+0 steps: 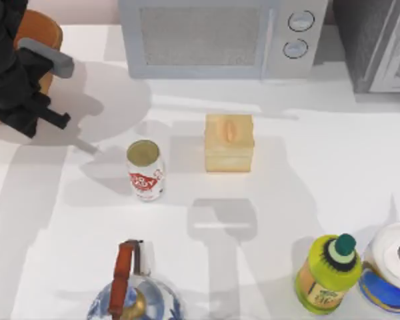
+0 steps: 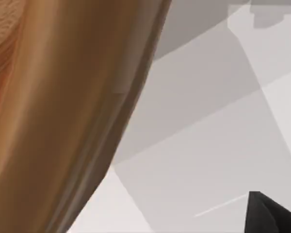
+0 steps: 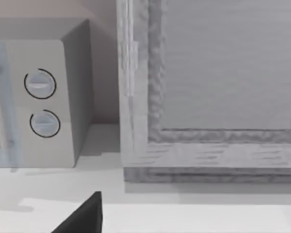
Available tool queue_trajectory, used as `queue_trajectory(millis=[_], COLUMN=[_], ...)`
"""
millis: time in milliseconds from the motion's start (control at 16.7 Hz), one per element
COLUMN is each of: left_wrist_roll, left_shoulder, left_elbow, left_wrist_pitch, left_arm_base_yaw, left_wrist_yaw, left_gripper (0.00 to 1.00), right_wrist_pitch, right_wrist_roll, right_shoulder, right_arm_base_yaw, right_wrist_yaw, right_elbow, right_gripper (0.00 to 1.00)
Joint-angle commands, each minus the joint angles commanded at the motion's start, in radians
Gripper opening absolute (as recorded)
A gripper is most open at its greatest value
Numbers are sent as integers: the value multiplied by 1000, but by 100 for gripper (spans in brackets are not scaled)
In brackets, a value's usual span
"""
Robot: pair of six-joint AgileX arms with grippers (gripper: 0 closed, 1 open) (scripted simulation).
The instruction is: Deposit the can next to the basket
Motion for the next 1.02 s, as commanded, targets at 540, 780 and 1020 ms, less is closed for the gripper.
queue_trajectory(millis=[540, 780, 1020], left_wrist_roll=[-871, -1078, -1121], left_shoulder=[69, 61, 59], left_elbow=[135, 169, 178], left_wrist_pitch=[-84, -89, -90], left_arm_base_yaw=[-421, -540, -567], left_wrist_yaw=[8, 3, 2], left_gripper=[0, 0, 0], right_wrist_pitch=[0, 0, 0], right_wrist_roll=[0, 0, 0], right_shoulder=[0, 0, 0], right_arm_base_yaw=[0, 0, 0], right_wrist_yaw=[0, 0, 0], right_elbow=[0, 0, 0], right_gripper=[100, 100, 100])
